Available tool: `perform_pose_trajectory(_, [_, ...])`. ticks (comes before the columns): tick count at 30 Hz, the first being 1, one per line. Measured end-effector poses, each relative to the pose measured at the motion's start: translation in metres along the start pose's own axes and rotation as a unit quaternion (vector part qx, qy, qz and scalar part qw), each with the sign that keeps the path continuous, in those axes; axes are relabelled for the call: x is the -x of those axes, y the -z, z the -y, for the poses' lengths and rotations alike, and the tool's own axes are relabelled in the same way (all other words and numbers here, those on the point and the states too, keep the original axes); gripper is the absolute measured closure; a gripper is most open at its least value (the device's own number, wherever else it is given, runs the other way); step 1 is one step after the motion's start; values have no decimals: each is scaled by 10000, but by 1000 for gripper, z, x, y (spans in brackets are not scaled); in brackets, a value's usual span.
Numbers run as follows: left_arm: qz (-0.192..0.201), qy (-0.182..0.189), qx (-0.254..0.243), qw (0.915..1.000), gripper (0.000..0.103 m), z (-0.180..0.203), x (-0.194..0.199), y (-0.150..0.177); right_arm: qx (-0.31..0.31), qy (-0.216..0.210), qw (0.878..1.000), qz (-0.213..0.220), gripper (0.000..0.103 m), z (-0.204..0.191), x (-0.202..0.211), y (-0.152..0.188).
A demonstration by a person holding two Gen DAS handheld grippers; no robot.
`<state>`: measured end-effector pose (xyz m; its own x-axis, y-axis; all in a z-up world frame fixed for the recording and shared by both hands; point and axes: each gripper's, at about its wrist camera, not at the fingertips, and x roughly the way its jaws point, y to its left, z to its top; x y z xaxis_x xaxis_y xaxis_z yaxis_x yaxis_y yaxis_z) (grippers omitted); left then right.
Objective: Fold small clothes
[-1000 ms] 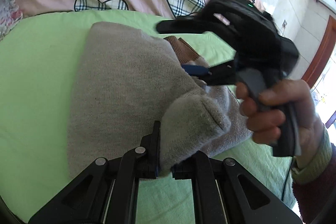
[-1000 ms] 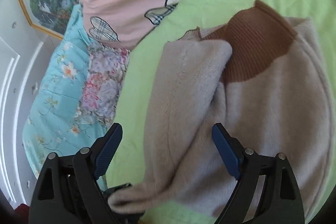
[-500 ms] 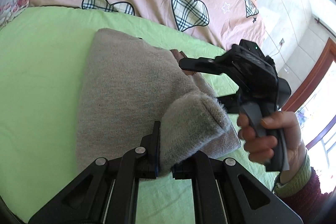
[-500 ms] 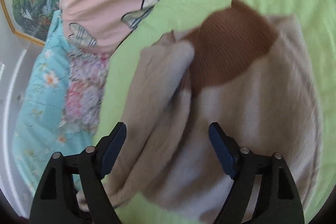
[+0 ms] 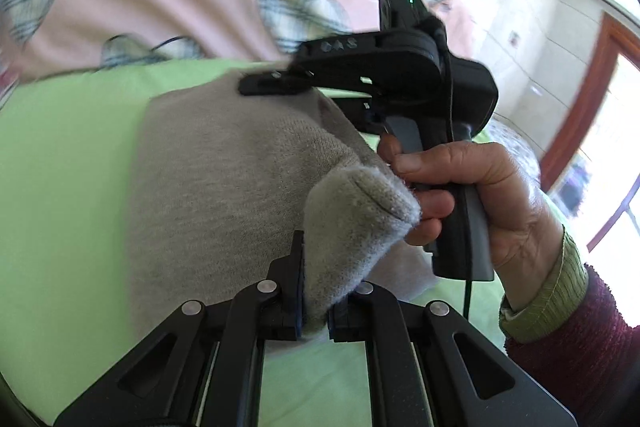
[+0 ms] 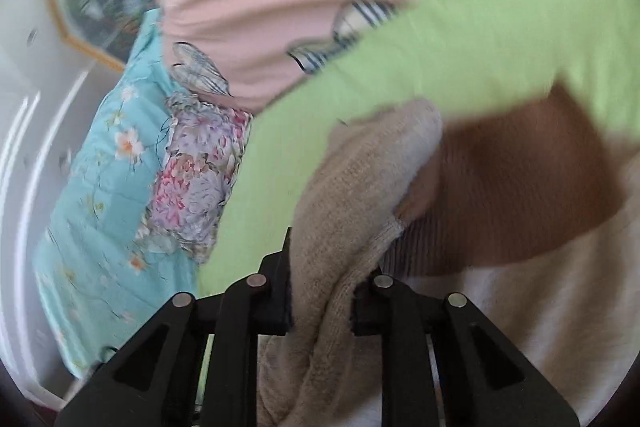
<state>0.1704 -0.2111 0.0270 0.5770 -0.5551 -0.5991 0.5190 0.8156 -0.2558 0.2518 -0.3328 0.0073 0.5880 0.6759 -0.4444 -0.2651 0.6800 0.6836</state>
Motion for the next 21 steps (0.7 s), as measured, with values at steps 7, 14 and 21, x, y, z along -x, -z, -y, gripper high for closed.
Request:
perform_pose_trajectory(7, [-603, 409, -26, 9973, 97, 38, -76, 14, 21, 813, 9966, -137, 83, 61, 46, -1])
perform_pose_trajectory(14, [-775, 298, 31, 9965, 95, 34, -91, 33, 103, 1079, 9938, -230, 83, 84, 33, 14])
perform_pose_trajectory(21, [-1146, 618, 56, 9915, 77, 29, -70, 29, 120, 1410, 9899, -82, 71, 86, 38, 19])
